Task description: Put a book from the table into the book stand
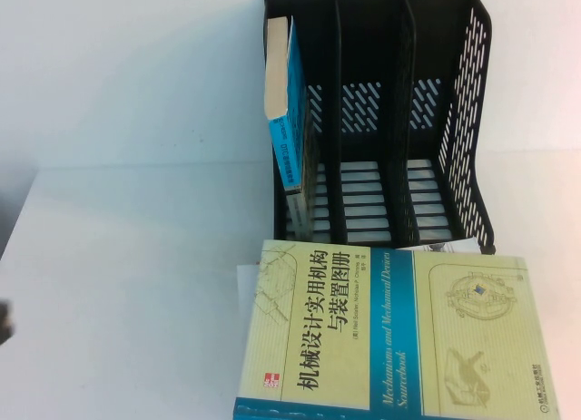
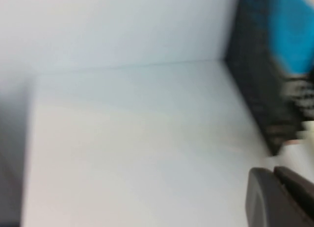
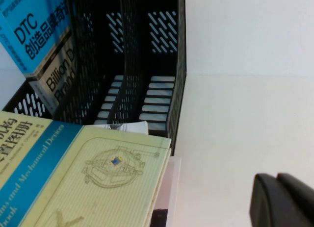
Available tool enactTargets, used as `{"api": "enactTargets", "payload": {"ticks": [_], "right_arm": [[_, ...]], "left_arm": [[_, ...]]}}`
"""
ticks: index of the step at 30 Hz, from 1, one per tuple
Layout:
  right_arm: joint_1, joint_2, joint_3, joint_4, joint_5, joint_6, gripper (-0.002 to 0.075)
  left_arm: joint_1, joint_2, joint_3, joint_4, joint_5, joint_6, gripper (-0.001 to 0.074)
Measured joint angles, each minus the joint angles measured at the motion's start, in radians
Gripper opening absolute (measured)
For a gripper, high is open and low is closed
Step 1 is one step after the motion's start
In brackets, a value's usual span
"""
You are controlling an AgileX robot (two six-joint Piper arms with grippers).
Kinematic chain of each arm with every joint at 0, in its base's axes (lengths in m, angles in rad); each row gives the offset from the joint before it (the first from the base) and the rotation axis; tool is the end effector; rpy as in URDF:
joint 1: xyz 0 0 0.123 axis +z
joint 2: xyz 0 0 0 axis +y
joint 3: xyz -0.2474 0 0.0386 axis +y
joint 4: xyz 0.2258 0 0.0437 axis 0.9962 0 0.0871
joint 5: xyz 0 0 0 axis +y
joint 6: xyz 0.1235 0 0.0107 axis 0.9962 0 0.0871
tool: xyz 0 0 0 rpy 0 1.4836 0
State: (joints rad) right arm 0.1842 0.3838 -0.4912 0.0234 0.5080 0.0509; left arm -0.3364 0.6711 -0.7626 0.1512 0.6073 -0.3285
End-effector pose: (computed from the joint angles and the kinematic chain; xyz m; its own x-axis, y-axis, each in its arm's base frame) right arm 0.1204 0.0239 0.2808 -0.3160 0.0136 -0.9487 -0.1717 0.9826 0.0713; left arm 0.1580 -0.0440 0.3204 -0.4313 -0.0630 -0.9000 0.1711 0.9738 -0.1502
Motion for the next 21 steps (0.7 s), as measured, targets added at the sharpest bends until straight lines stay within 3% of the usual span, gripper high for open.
{"api": "enactTargets", "payload": {"ticks": [4, 14, 21], "right_arm": [[0.0, 0.0, 0.0, 0.0, 0.0, 0.0, -0.0003], [0.0, 0.0, 0.0, 0.001, 0.0, 0.0, -0.0003], [0.0, 0.0, 0.0, 0.002, -0.004, 0.0, -0.0003]], "left_arm": [[0.148, -0.201, 0.197, -0.003, -0.055, -0.039, -0.0002], [0.291, -0.633, 0.738, -0.029, -0.391, -0.048, -0.0002], [0.339, -0.68, 0.779, -0.105, -0.282, -0.067, -0.0002]]}}
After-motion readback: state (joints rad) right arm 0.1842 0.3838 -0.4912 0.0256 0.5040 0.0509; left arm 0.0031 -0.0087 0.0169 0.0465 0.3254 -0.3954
